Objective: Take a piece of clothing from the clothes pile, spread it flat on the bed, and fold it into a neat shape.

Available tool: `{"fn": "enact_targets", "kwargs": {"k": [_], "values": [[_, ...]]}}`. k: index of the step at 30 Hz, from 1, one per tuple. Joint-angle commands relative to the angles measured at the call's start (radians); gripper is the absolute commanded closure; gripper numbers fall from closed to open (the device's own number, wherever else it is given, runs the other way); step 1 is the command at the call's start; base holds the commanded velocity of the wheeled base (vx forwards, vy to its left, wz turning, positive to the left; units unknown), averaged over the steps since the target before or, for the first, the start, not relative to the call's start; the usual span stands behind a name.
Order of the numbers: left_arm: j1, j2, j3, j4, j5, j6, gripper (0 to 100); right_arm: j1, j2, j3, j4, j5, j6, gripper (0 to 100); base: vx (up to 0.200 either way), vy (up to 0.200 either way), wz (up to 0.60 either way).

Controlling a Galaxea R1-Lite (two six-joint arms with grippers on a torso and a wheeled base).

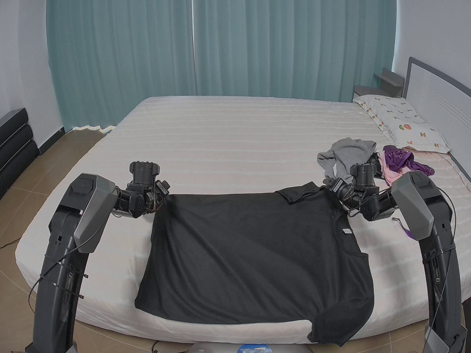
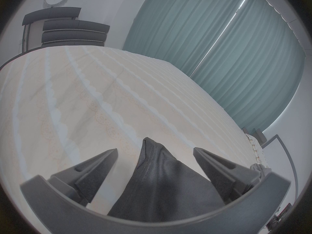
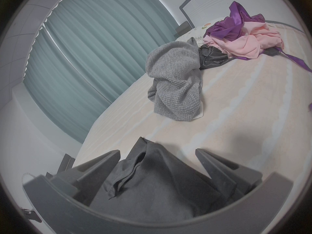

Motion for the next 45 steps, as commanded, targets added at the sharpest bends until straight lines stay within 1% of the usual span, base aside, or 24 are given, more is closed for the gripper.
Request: {"fn": "enact_targets", "kwargs": {"k": [1,2,3,5,7,8,9,11,12,13,15,18,19,20,21,24,28,31,34,35,37,39,43,45], "values": [[0.026,-0.130,0.105,0.012,-0.016,-0.017,0,-0.028,-0.179,0.169,-0.008,0.067,0.024,0,0.000,0.000,0.00],[0.026,-0.130,0.105,0.012,-0.016,-0.017,0,-0.028,-0.184,0.174,-0.009,0.068,0.026,0,0.000,0.000,0.00],[0.035,-0.173,0.147,0.012,-0.021,-0.025,0,-0.033,-0.239,0.249,-0.019,0.085,0.030,0,0.000,0.000,0.00],[0.044,-0.226,0.218,0.006,-0.028,-0.037,0,-0.034,-0.297,0.346,-0.036,0.099,0.029,0,0.000,0.000,0.00],[0.057,-0.285,0.302,-0.002,-0.062,-0.040,0,-0.033,-0.357,0.450,-0.066,0.123,0.027,0,0.000,0.000,0.00],[0.064,-0.335,0.373,-0.005,-0.091,-0.044,0,-0.033,-0.403,0.531,-0.098,0.148,0.029,0,0.000,0.000,0.00],[0.064,-0.335,0.373,-0.005,-0.091,-0.044,0,-0.033,-0.403,0.531,-0.098,0.148,0.029,0,0.000,0.000,0.00],[0.067,-0.424,0.511,-0.006,-0.142,-0.066,0,-0.028,-0.477,0.680,-0.152,0.192,0.023,0,0.000,0.000,0.00],[0.066,-0.444,0.542,-0.006,-0.149,-0.069,0,-0.025,-0.490,0.712,-0.163,0.203,0.021,0,0.000,0.000,0.00],[0.066,-0.484,0.608,-0.006,-0.162,-0.071,0,-0.022,-0.520,0.780,-0.186,0.220,0.021,0,0.000,0.000,0.00],[0.064,-0.533,0.692,-0.011,-0.177,-0.072,0,-0.011,-0.549,0.852,-0.215,0.240,0.021,0,0.000,0.000,0.00],[0.058,-0.608,0.845,-0.068,-0.215,-0.091,0,0.006,-0.576,0.942,-0.255,0.251,0.029,0,0.000,0.000,0.00],[0.058,-0.608,0.845,-0.068,-0.215,-0.091,0,0.006,-0.576,0.942,-0.255,0.251,0.029,0,0.000,0.000,0.00],[0.053,-0.648,0.947,-0.118,-0.241,-0.100,0,0.016,-0.589,0.990,-0.273,0.251,0.032,0,0.000,0.000,0.00],[0.046,-0.665,0.996,-0.144,-0.251,-0.101,0,0.018,-0.593,1.014,-0.282,0.251,0.032,0,0.000,0.000,0.00],[0.027,-0.694,1.114,-0.212,-0.255,-0.100,0,0.019,-0.599,1.079,-0.321,0.252,0.034,0,0.000,0.000,0.00],[0.012,-0.704,1.224,-0.298,-0.261,-0.103,0,0.019,-0.592,1.154,-0.382,0.252,0.032,0,0.000,0.000,0.00],[0.001,-0.696,1.286,-0.350,-0.264,-0.109,0,0.021,-0.589,1.194,-0.430,0.251,0.030,0,-0.200,0.000,0.00],[-0.014,-0.690,1.321,-0.382,-0.263,-0.146,0,0.024,-0.589,1.214,-0.453,0.251,0.030,0,-0.200,0.000,0.00],[-0.014,-0.690,1.323,-0.382,-0.263,-0.146,0,0.024,-0.589,1.215,-0.454,0.251,0.030,0,-0.200,0.000,0.00],[-0.025,-0.690,1.349,-0.391,-0.269,-0.184,0,0.024,-0.590,1.223,-0.454,0.251,0.035,0,-0.200,0.000,0.00],[-0.031,-0.690,1.372,-0.393,-0.283,-0.199,0,0.026,-0.590,1.231,-0.454,0.251,0.049,0,-0.200,0.000,0.00],[-0.043,-0.688,1.408,-0.393,-0.287,-0.199,0,0.026,-0.589,1.241,-0.456,0.251,0.080,0,-0.200,0.000,0.00],[-0.051,-0.687,1.425,-0.393,-0.286,-0.199,0,0.024,-0.589,1.241,-0.456,0.251,0.083,0,0.000,0.000,0.00]]}}
